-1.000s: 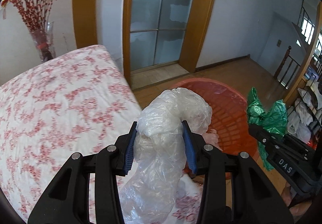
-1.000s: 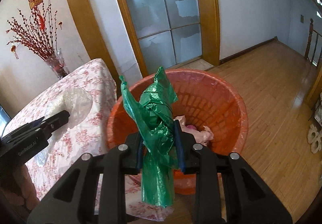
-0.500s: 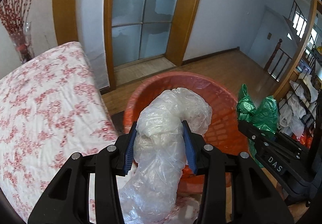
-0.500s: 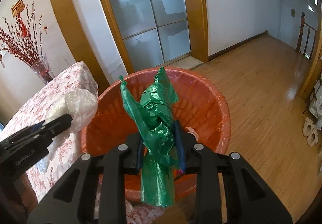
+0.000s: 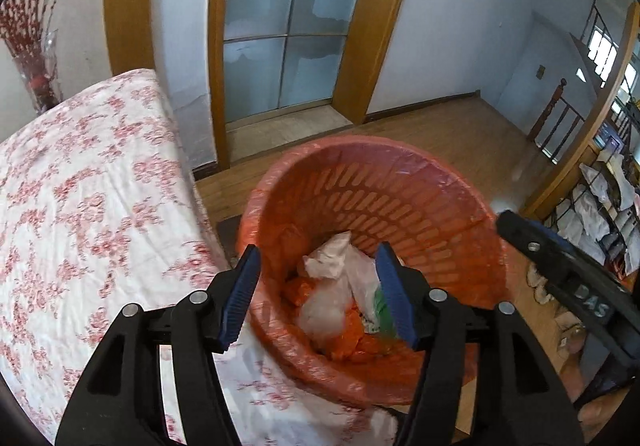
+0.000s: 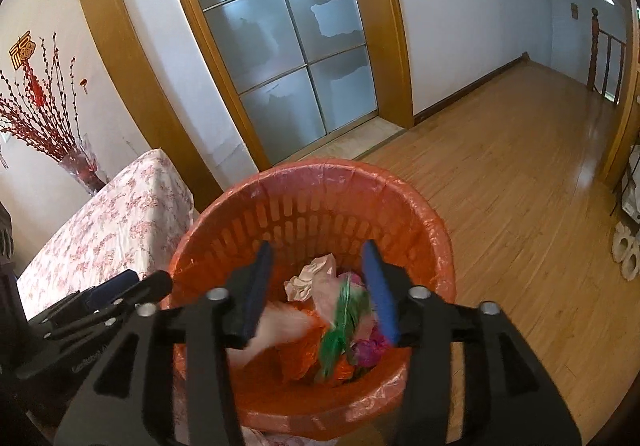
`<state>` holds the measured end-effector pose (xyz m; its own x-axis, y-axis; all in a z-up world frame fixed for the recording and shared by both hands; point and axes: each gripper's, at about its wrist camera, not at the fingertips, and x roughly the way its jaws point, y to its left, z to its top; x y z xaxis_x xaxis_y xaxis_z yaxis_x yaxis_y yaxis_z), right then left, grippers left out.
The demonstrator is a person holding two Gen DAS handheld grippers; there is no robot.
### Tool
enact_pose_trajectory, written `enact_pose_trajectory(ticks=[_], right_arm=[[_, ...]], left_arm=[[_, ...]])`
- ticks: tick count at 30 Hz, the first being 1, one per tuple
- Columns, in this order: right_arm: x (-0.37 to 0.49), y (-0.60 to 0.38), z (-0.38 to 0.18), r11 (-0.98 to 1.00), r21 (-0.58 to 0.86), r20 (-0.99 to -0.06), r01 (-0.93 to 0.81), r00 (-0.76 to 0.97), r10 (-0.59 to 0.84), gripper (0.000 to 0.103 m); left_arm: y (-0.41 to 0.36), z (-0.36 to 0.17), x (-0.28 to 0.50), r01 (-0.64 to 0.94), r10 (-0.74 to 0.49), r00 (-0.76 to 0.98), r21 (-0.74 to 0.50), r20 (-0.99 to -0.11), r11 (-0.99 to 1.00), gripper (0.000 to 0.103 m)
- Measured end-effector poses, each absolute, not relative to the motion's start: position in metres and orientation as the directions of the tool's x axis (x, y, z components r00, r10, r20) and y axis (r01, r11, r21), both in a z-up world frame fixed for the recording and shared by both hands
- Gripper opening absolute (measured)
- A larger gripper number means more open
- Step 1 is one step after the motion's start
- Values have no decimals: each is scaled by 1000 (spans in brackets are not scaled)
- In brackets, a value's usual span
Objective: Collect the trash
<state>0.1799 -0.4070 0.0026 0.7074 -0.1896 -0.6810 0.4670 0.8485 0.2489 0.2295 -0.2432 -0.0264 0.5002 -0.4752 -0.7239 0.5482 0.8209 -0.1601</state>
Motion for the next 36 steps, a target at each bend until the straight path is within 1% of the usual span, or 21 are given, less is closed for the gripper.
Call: enact_pose_trajectory(ticks=[2,6,7,8,13,16,18,21,26,36], right_arm=[[176,-405,4,850,241,-678,469,707,-198,65],[164,-393,13,862,217,-666,459,715,-213,78],[159,-388,16,865,211,-661,455,718,-217,84],[156,-384,18,867,207,-657,453,721,-221,88],[127,-349,36,886,167,-623,433,742,-245,99],[107,-321,44,900,92,-600,427,745,-292,99],[92,-301,48,897,30,-578,441,740,-344,99],[72,-276,52,902,-4,-549,433,753,-364,99],[47,-247,54,904,1,-536,428,763,-360,99],[14,-193,59,909,-38,-486,414,787,-379,99]], left_arm=[[-235,-25,229,533,-462,514,-152,-723,832,60],[-207,-15,217,510,-429,570,-108,-700,853,69],[-202,-13,213,505,-423,583,-98,-694,857,72],[-194,-10,208,500,-415,599,-86,-685,862,73],[-146,7,170,455,-374,684,-34,-626,890,86],[-123,15,145,433,-363,722,-24,-589,901,93],[-108,19,126,414,-349,750,-12,-562,910,96],[-89,23,101,377,-317,786,5,-531,926,100],[-59,27,69,307,-265,834,8,-485,952,100],[-16,19,30,190,-169,878,2,-447,982,100]])
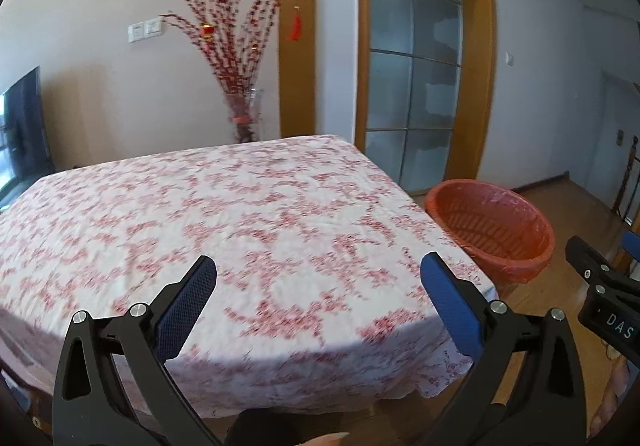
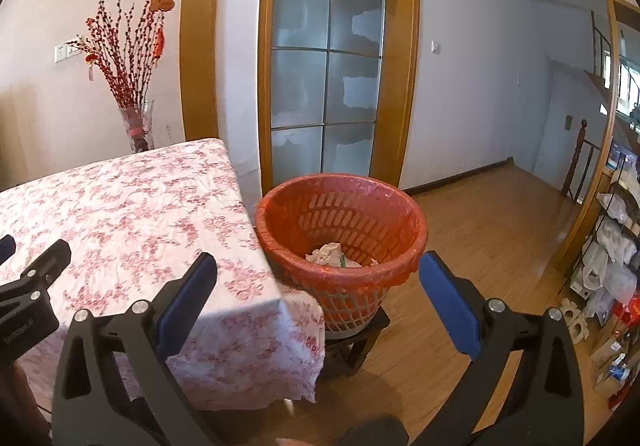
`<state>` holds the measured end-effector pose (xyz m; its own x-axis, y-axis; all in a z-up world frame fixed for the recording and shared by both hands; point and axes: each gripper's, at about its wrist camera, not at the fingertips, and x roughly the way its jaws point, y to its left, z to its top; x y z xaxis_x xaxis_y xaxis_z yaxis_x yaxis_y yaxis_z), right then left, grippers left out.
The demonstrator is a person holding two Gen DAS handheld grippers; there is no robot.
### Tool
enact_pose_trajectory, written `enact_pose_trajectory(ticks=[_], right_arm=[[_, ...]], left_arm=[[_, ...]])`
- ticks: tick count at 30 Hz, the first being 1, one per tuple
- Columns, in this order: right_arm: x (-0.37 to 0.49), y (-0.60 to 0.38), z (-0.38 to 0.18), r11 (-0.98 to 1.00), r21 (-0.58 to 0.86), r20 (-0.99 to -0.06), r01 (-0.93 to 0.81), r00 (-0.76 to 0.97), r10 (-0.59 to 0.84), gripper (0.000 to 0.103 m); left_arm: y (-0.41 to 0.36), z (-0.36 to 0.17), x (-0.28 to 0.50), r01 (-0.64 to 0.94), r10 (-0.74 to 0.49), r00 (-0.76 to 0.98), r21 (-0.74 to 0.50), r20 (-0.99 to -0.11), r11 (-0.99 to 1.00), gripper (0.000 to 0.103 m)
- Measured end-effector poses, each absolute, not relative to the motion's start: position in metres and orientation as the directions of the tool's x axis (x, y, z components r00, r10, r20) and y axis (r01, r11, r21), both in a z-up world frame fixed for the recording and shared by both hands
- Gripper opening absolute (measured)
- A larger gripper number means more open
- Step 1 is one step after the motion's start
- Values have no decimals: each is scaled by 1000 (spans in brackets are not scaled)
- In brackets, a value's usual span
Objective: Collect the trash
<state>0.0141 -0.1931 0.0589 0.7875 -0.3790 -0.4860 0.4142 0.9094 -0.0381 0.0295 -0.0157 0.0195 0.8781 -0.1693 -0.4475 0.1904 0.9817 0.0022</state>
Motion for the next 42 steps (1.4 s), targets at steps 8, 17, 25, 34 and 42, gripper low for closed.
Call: enact_pose_trajectory(ticks=[8,17,25,34,42], right_arm=[[-5,-170,60,896,-63,-462,440,783,-417,99],[-13,-158,55,893,-65,-480,445,771,-419,99],[-15,-157,49,884,-69,-494,461,755,-432,99],[-19,-160,51,865,-83,-472,495,745,-471,99],[-19,-162,54,857,-93,-464,507,740,-487,99]], left_arm=[[6,17,0,109,-91,913,21,-397,994,100],[18,12,-10,67,-61,910,-1,-409,998,100],[19,7,-11,64,-58,902,-1,-428,998,100],[15,10,-15,43,-30,911,22,-411,999,100],[13,12,-16,30,-16,916,30,-400,999,100]])
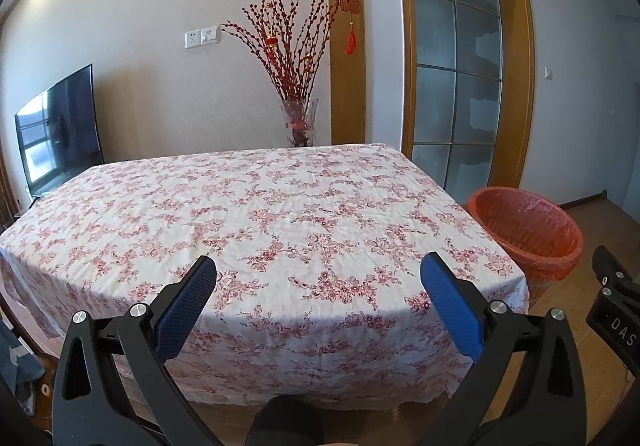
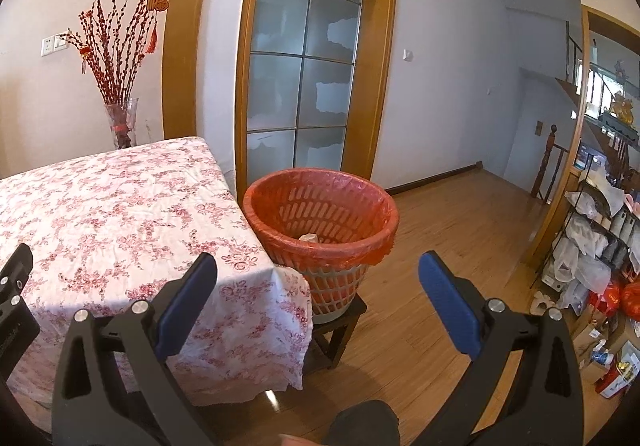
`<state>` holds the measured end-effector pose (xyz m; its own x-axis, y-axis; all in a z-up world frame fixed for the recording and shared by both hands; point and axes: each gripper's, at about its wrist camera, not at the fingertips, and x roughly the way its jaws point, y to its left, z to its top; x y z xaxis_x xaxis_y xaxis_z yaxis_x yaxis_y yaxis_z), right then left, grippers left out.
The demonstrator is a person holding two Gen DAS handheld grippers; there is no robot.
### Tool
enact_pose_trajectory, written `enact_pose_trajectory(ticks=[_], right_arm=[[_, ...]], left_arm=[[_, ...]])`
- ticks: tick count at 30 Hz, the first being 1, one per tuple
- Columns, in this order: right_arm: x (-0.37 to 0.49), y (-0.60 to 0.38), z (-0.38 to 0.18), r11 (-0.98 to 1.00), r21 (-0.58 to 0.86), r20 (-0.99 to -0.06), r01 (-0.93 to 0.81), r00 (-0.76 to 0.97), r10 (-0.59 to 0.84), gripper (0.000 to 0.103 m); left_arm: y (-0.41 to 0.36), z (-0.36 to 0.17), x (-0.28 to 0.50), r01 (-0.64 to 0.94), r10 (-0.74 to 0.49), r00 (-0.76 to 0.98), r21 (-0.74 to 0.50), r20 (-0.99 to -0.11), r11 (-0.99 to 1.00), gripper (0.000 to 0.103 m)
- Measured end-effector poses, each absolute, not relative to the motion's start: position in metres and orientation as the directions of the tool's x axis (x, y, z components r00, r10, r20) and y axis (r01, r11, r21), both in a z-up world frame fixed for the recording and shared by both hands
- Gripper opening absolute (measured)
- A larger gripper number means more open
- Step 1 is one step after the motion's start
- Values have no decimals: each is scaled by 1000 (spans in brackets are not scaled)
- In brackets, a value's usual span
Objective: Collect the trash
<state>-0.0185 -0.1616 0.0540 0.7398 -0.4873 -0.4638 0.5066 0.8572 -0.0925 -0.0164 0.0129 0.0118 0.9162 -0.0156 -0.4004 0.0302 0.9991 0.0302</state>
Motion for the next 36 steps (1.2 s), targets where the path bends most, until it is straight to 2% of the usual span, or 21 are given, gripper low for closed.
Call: enact_pose_trajectory(ticks=[36], right_arm=[[-22,-164,57,860,-83,-463,504,745,-481,99]], left_arm=[[13,15,-21,27,-20,916,11,-402,1000,100]])
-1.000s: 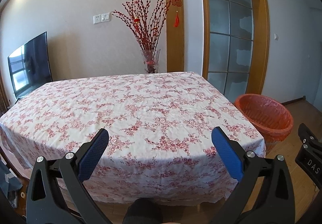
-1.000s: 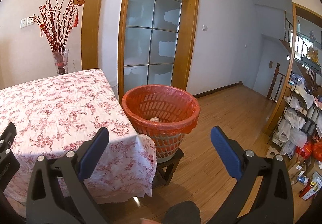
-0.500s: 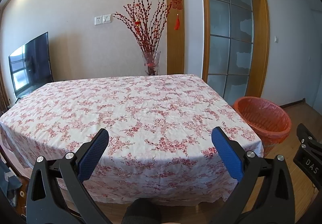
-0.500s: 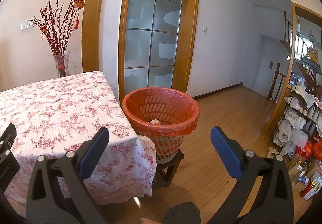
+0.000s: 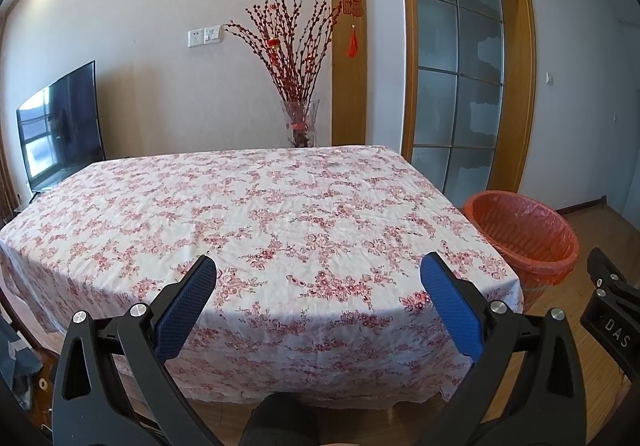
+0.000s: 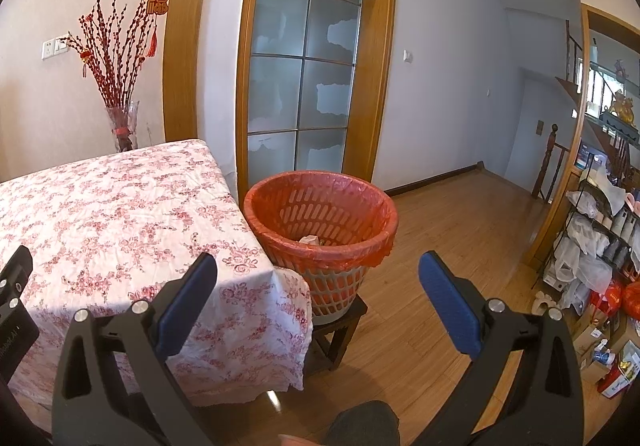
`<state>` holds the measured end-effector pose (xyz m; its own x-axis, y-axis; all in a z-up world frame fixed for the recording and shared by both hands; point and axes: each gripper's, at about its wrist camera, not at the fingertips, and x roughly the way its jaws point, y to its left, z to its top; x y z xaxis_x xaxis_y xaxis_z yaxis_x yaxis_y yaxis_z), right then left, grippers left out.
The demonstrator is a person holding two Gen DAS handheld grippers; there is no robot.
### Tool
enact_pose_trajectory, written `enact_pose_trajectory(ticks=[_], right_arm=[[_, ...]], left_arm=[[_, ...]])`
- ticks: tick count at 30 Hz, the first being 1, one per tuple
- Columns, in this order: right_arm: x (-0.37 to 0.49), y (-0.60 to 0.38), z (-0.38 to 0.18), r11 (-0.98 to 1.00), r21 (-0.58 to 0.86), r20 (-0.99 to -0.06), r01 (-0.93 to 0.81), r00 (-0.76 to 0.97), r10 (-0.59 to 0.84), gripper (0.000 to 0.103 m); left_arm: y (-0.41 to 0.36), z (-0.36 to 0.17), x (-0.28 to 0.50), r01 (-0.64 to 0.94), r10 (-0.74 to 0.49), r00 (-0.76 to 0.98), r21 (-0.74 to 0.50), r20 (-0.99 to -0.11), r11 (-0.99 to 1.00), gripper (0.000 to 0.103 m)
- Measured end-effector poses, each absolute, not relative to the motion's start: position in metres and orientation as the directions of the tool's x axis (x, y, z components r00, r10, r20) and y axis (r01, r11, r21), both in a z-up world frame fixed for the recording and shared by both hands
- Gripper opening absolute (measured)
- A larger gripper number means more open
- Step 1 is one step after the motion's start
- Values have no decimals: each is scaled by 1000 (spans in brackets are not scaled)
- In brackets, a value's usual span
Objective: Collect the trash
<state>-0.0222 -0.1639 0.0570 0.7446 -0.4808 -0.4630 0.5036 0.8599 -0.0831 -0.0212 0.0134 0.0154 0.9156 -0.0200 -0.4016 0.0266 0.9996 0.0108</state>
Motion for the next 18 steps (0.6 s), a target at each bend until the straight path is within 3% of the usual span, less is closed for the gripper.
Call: enact_pose_trajectory(ticks=[18], right_arm=[[-21,-164,55,861,-83,-470,502,742,-478,99]], left_arm=[[14,11,-18,29,-23,907,6,-420,1000,100]])
